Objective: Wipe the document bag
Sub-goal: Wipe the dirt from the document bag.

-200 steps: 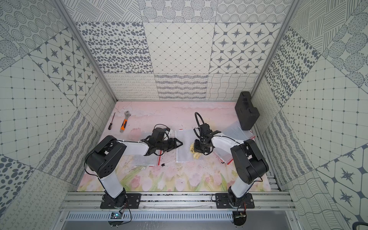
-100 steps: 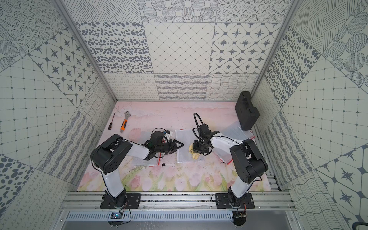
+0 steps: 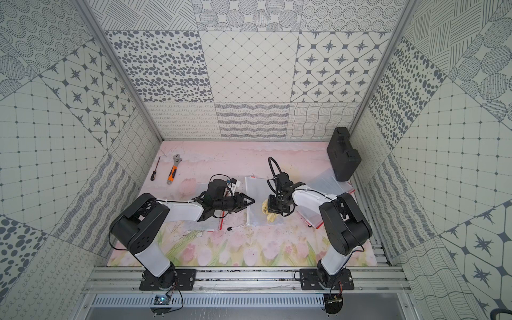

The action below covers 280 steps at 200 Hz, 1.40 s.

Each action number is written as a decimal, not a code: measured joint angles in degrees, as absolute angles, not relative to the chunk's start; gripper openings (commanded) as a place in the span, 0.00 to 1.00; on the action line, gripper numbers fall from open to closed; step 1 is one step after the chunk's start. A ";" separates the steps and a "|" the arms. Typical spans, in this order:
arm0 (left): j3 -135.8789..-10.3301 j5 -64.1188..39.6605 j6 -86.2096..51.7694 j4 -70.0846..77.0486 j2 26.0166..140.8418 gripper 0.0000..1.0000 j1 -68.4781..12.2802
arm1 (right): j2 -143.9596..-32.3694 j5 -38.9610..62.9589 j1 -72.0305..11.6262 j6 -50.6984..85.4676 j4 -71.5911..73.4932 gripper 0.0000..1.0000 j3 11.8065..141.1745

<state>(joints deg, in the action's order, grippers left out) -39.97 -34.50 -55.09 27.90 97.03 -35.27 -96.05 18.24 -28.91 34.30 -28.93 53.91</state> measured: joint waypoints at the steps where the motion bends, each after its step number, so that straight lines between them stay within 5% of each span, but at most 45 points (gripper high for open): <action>1: -39.99 -34.48 -55.18 27.75 96.95 0.29 -35.27 | -96.05 18.24 -28.91 34.30 -28.93 0.00 53.91; 65: -40.25 -33.47 -52.38 21.19 96.42 0.00 -35.27 | -96.57 18.50 -29.08 34.28 -29.15 0.00 54.52; 187: -44.27 -26.98 -44.86 6.48 100.22 0.00 -38.06 | -105.67 17.63 -40.75 36.47 -31.66 0.00 67.35; 280: -43.22 -23.42 -43.94 7.38 98.87 0.00 -39.07 | -120.22 17.17 -37.28 37.28 -34.63 0.00 86.78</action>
